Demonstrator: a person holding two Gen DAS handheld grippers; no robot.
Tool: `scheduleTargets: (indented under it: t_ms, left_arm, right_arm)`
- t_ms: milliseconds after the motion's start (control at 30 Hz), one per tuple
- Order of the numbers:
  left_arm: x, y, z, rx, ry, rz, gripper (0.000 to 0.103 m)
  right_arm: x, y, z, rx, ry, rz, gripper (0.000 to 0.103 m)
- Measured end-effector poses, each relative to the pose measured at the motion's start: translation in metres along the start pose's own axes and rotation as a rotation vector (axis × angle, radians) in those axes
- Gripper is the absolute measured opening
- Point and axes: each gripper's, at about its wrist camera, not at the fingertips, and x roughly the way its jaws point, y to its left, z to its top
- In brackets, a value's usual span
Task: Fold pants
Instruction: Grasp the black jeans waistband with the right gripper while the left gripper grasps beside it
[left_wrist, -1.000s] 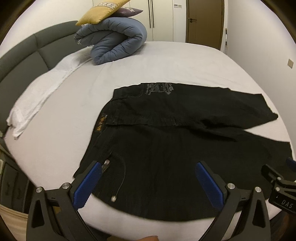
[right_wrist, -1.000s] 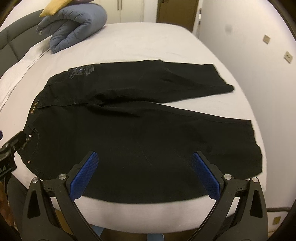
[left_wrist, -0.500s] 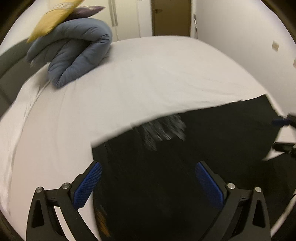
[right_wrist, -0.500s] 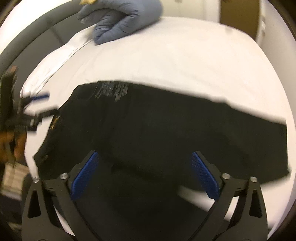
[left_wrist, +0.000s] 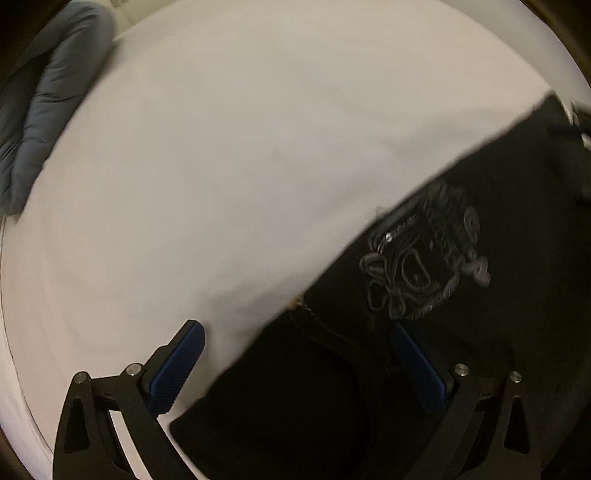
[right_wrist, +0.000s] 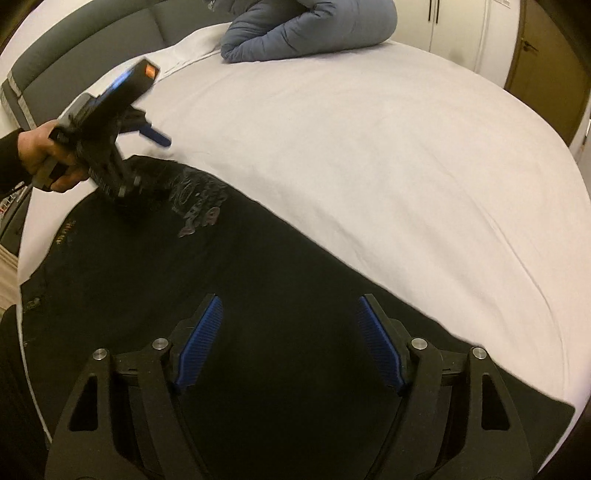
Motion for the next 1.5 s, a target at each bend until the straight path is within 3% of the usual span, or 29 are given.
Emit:
scheduleTargets:
  t_ms: [33,133,167,200,267,300,600,733,800,833,867,967,1133,1333,1500]
  left_arm:
    - [0.0,0.003,-0.002,-0.015,-0.008,-0.023,0.1]
    - [-0.003,0.009,-0.008,-0.052,-0.028,-0.095,0.079]
    - [-0.005,0.009,-0.009,-0.053,-0.033,-0.104,0.062]
    - [-0.01,0.008,-0.012,-0.058,-0.039,-0.116,0.036]
    - [-0.019,0.004,-0.015,-0.053,-0.054,-0.108,0.014]
    - [-0.023,0.002,-0.016,-0.039,-0.067,-0.094,0.009]
    - [-0.072,-0.047,-0.066,0.026,-0.29,0.046,0.007]
    - [-0.081,-0.068,-0.082,0.081,-0.357,0.116,0.006]
    - [-0.082,-0.059,-0.077,0.082,-0.366,0.116,0.006]
    - [-0.084,-0.061,-0.079,0.082,-0.369,0.114,0.006]
    - [-0.084,-0.064,-0.077,0.081,-0.369,0.115,0.006]
    - [-0.081,-0.056,-0.067,0.073,-0.366,0.123,0.006]
    - [-0.084,-0.056,-0.069,0.052,-0.369,0.145,0.006]
    - [-0.094,-0.063,-0.076,0.014,-0.381,0.146,0.006]
    - [-0.108,-0.078,-0.093,0.019,-0.392,0.134,0.006]
  right_arm:
    - [0.005,-0.001,0.004,-0.005,0.003,0.005,0.074]
    - [0.021,0.001,0.018,-0.039,0.015,0.013,0.069]
    - [0.026,0.003,0.025,-0.058,0.021,0.014,0.066]
    - [0.029,0.005,0.03,-0.079,0.026,0.011,0.065]
    - [0.035,0.013,0.041,-0.133,0.041,0.014,0.06]
    - [0.037,0.019,0.048,-0.165,0.049,0.021,0.059]
    - [0.066,0.043,0.088,-0.312,0.149,0.059,0.051]
    - [0.071,0.036,0.095,-0.305,0.177,0.072,0.048]
    - [0.075,0.037,0.099,-0.292,0.181,0.09,0.046]
    - [0.077,0.036,0.1,-0.29,0.19,0.097,0.04]
    - [0.078,0.037,0.1,-0.291,0.201,0.102,0.025]
    - [0.076,0.043,0.099,-0.298,0.207,0.121,0.007]
    - [0.059,0.051,0.101,-0.272,0.151,0.102,0.003]
    - [0.04,0.076,0.093,-0.19,0.1,-0.007,0.002]
    - [0.024,0.097,0.08,-0.06,0.04,0.02,0.002]
